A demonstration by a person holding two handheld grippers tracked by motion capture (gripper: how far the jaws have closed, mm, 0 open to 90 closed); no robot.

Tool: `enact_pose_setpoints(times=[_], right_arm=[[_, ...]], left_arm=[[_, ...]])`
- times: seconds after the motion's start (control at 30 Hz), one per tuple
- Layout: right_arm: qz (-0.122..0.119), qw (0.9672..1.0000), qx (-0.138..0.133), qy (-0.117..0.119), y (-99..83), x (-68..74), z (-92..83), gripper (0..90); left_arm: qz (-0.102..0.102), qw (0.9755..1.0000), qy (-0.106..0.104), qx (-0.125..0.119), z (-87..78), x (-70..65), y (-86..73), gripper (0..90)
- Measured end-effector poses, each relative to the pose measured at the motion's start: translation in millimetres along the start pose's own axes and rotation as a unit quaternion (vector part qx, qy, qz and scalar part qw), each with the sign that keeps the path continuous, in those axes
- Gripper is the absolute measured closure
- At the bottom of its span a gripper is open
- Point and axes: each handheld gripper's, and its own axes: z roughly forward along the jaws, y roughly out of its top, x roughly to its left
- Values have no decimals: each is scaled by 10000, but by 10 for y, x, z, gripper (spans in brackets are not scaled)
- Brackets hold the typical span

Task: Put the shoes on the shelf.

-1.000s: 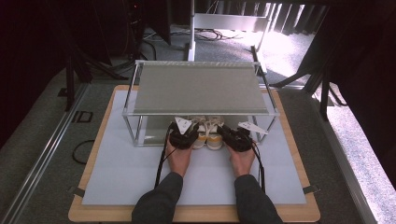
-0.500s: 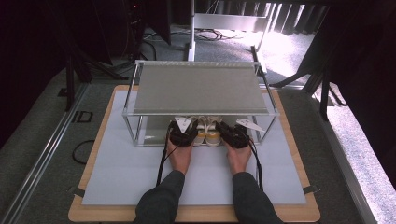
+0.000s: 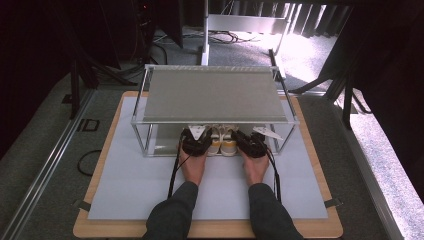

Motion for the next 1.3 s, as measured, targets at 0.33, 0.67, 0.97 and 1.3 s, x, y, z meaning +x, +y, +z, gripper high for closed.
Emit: enact_pose_setpoints(times=[0.33, 0.67, 0.97, 1.3], right_arm=[[32, 10000, 88, -12, 9, -2, 10, 699], [62, 9999, 138, 42, 1, -7, 17, 661], [13, 9999, 100, -6, 5, -14, -14, 574], [-117, 9995, -149, 262, -16, 120, -252, 393]], left_arm=[[-118, 9998, -114, 61, -3, 46, -1, 609], [-209, 9991, -354, -111, -51, 44, -7, 478], [-339, 9984, -410, -171, -89, 64, -40, 379], [-333, 9948, -882, -389, -351, 73, -66, 277]])
